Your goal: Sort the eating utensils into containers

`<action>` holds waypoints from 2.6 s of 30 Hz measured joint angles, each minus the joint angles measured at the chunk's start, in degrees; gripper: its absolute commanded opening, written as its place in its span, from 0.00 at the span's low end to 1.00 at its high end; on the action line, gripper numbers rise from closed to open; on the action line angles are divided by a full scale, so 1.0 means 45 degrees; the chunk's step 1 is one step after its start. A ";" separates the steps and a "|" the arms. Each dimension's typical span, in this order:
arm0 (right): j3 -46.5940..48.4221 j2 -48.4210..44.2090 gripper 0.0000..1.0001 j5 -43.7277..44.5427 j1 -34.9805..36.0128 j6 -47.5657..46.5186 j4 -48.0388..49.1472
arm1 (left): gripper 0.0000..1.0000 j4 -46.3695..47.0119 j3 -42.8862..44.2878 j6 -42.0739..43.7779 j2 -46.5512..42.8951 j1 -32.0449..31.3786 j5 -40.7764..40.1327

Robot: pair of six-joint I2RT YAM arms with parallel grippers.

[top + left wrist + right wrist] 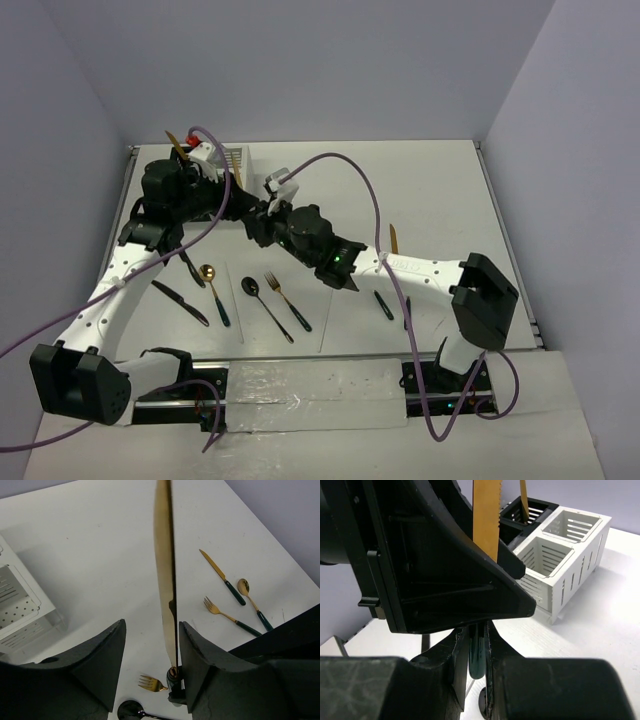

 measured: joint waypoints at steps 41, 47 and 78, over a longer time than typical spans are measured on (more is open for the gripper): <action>-0.2895 -0.2016 0.88 -0.0418 -0.1705 0.0398 -0.0131 | 0.00 0.4410 0.2851 0.1001 0.4498 0.3220 -0.3759; -0.4648 -0.3585 0.88 0.0277 -0.1865 0.0039 0.0228 | 0.00 0.6615 0.5207 0.1515 0.8038 0.3594 -0.4935; -0.5387 -0.6368 0.85 0.0719 -0.7198 0.1486 -0.8888 | 0.70 0.7155 0.5493 0.0607 1.1453 0.4648 -0.3492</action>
